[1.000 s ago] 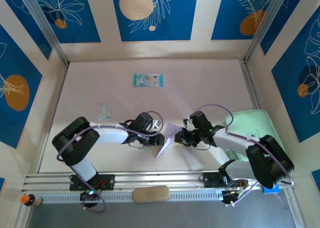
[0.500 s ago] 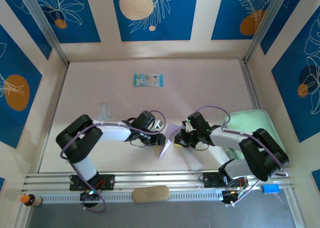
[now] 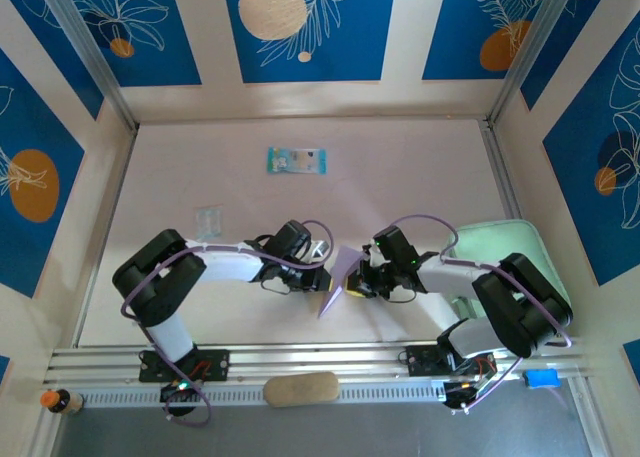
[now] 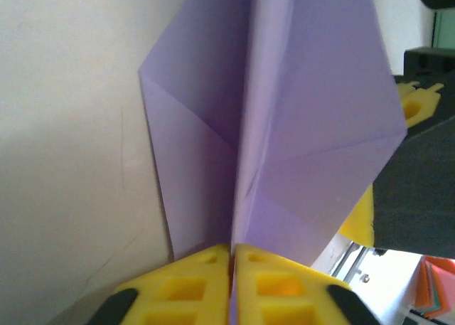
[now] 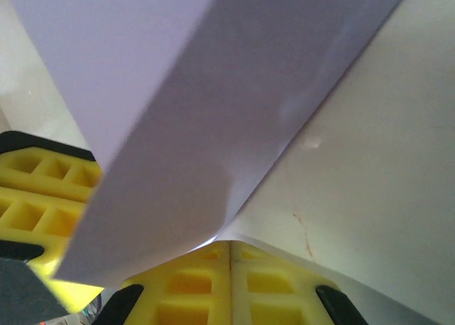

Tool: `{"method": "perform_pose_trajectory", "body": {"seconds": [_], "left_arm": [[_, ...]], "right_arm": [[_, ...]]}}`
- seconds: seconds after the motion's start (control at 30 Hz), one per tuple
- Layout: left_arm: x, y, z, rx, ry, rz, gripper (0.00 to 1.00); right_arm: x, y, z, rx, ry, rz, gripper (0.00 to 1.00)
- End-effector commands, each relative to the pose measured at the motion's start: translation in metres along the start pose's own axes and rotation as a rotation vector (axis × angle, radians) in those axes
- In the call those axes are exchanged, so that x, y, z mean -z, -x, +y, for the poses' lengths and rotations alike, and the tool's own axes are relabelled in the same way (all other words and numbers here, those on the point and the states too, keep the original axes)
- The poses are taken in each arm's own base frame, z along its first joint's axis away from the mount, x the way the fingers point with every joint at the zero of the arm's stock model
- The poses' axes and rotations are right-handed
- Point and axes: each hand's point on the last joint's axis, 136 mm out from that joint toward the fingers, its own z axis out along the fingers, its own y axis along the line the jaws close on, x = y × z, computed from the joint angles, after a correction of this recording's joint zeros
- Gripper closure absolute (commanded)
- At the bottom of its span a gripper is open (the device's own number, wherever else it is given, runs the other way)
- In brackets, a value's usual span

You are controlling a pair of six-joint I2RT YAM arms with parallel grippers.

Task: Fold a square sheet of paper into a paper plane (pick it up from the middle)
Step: Pick up the paper plane from the center of the table.

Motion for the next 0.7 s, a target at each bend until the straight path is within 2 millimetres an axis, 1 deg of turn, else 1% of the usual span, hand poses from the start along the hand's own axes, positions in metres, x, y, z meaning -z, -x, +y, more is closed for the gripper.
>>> {"method": "perform_pose_trajectory", "body": {"seconds": [0.0,0.1,0.23,0.3,0.4,0.53,0.67], "left_arm": [[0.004,0.004,-0.011,-0.043,-0.01,-0.017,0.95],[0.015,0.009,-0.012,-0.079,0.05,-0.081,0.99],[0.033,0.016,-0.014,-0.147,0.157,-0.168,1.0],[0.04,0.017,-0.012,-0.176,0.221,-0.195,1.0],[0.048,0.017,-0.006,-0.189,0.301,-0.219,1.0],[0.049,0.015,-0.001,-0.186,0.333,-0.219,1.0],[0.046,0.013,-0.002,-0.19,0.332,-0.213,1.0]], "right_arm": [[0.005,-0.004,0.006,-0.003,0.021,-0.003,0.93],[0.015,-0.002,0.011,-0.002,0.022,-0.037,0.87],[0.029,0.004,0.022,-0.006,0.038,-0.097,0.73],[0.035,0.006,0.033,-0.003,0.069,-0.117,0.67],[0.04,0.009,0.047,0.008,0.105,-0.13,0.61],[0.042,0.011,0.061,0.035,0.127,-0.13,0.56],[0.032,0.014,0.066,0.037,0.109,-0.104,0.56]]}}
